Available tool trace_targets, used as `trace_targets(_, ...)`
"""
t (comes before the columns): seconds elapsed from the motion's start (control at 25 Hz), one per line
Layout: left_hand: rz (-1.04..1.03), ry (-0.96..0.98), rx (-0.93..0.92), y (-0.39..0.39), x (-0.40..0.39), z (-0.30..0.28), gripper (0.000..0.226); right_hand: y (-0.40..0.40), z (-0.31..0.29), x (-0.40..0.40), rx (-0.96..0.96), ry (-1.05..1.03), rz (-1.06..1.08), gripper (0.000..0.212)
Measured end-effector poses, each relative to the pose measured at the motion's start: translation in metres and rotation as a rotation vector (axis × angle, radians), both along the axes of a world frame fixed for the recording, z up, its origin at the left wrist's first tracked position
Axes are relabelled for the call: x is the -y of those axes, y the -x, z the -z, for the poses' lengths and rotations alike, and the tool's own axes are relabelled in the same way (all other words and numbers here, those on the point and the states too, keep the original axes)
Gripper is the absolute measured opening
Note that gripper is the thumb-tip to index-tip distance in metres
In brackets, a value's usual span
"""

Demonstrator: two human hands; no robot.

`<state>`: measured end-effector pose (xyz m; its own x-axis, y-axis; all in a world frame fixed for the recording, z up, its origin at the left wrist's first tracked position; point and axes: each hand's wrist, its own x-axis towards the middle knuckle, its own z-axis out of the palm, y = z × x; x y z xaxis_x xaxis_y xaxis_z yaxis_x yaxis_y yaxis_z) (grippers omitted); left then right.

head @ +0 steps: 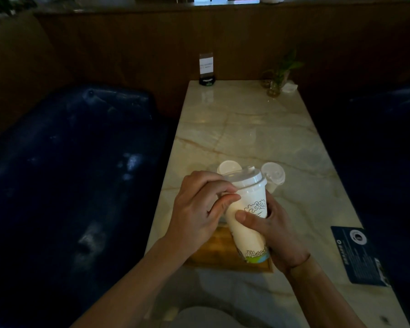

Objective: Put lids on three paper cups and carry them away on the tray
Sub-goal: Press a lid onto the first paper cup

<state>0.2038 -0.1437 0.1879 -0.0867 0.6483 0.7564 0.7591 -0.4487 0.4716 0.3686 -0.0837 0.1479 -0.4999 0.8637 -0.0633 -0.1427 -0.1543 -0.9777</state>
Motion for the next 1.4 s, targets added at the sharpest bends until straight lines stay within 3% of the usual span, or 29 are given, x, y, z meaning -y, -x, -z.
trace_targets(0.16, 0.019, -0.013, 0.023, 0.002, -0.001, 0.000, 0.012, -0.001, -0.002, -0.001, -0.041, 0.054, -0.060, 0.055)
trace_targets(0.32, -0.005, -0.027, 0.006, 0.003, -0.008, 0.004, 0.016, 0.005, -0.001, -0.007, 0.015, 0.029, -0.010, 0.082)
trace_targets(0.44, -0.048, -0.037, -0.048, 0.006, -0.013, 0.007, 0.017, 0.008, -0.003, -0.011, 0.050, -0.013, -0.010, 0.079)
trace_targets(0.72, -0.107, -0.042, -0.165, -0.006, -0.016, 0.010, 0.018, 0.022, -0.003, -0.001, 0.338, -0.259, 0.206, 0.081)
trace_targets(0.84, -0.110, -0.019, -0.114, -0.010, -0.015, 0.010, 0.017, 0.024, 0.000, 0.000, 0.339, -0.239, 0.267, 0.072)
trace_targets(1.12, -0.058, -0.010, -0.018, -0.005, -0.012, 0.013, 0.018, 0.014, -0.002, -0.002, 0.285, -0.213, 0.183, 0.060)
trace_targets(1.4, 0.019, -0.001, 0.090, 0.004, -0.008, 0.013, 0.013, 0.003, -0.008, -0.011, 0.183, -0.086, 0.095, 0.075)
